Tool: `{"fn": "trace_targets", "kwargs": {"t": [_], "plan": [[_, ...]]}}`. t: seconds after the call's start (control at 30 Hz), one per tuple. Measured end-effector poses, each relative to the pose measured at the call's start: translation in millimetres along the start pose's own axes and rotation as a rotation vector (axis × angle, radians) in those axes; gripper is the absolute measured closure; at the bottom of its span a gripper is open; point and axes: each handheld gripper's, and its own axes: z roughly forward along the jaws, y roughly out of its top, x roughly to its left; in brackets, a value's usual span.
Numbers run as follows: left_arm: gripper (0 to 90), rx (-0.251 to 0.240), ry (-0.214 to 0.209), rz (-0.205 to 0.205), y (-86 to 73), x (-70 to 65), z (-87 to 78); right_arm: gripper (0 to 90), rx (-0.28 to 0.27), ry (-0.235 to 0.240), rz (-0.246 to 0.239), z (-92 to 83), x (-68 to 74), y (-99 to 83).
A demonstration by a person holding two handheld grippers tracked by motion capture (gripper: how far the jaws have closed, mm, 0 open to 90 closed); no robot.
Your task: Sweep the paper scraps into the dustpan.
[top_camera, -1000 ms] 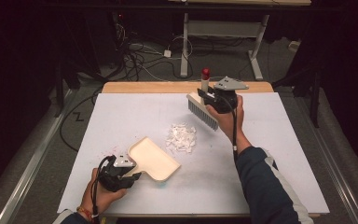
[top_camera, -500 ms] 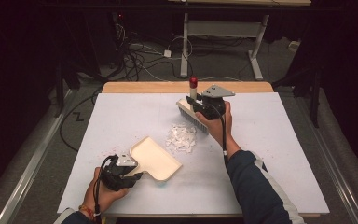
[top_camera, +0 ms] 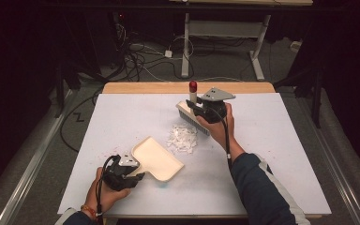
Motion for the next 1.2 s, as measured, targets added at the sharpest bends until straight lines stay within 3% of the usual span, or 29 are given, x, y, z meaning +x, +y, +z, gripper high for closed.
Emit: {"fn": "trace_targets", "kwargs": {"t": [0.27,0.5,0.8,0.97,1.2], "plan": [[63.8,0.001,-0.004,-0.002,1.2,1.2,-0.4,70.6,-0.012,-0.062,-0.028,-0.1,-3.8,2.5],[63.8,0.007,-0.009,-0.003,4.0,1.4,0.5,70.7,-0.013,-0.074,-0.064,5.6,0.7,0.8],[63.7,0.007,-0.016,-0.006,3.8,3.0,1.5,70.4,-0.023,0.015,-0.025,8.3,7.3,-3.7],[63.7,0.02,-0.018,-0.004,8.0,3.8,2.4,69.9,-0.018,0.066,-0.051,7.3,16.8,-6.7],[63.7,0.03,-0.021,-0.005,12.4,3.6,3.1,69.6,-0.04,0.135,-0.032,2.2,25.0,-10.5]]}}
